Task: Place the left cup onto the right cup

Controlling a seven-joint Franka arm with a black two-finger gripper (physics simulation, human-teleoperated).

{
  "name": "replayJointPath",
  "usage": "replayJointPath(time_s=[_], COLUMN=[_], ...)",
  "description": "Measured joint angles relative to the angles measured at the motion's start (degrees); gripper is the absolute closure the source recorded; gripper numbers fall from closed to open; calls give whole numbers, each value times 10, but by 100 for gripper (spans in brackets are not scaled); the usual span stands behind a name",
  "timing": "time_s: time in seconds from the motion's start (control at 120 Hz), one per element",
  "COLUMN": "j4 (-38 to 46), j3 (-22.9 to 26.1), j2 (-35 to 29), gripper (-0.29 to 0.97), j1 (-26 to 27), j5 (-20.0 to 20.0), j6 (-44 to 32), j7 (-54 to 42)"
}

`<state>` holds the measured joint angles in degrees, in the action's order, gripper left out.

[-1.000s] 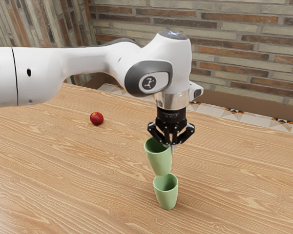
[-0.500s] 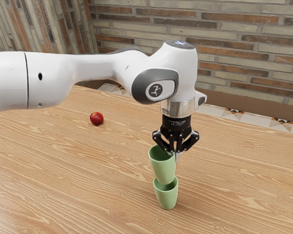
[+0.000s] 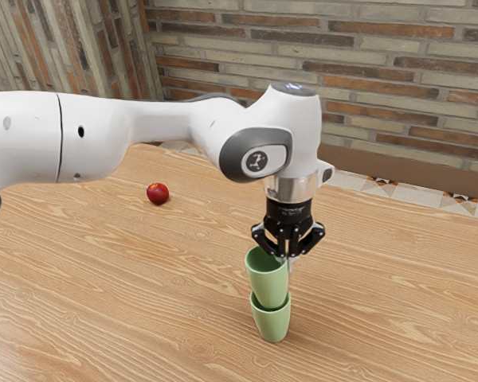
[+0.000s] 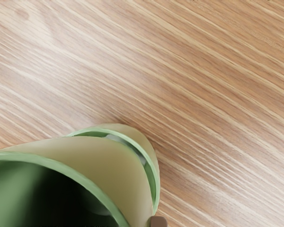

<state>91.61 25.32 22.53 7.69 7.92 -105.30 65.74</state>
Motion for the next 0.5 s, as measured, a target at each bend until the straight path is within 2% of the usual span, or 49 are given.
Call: replayJointPath(time_s=[0.142,0.333,0.5], j4=[5,15,45], j3=[-10,-11,-17], j2=[3,-2,-46], gripper=[78,36,17], j1=[0,1,1], j5=[-1,-5,-3], j6=[-13,-36,-44], j7=[3,9,13])
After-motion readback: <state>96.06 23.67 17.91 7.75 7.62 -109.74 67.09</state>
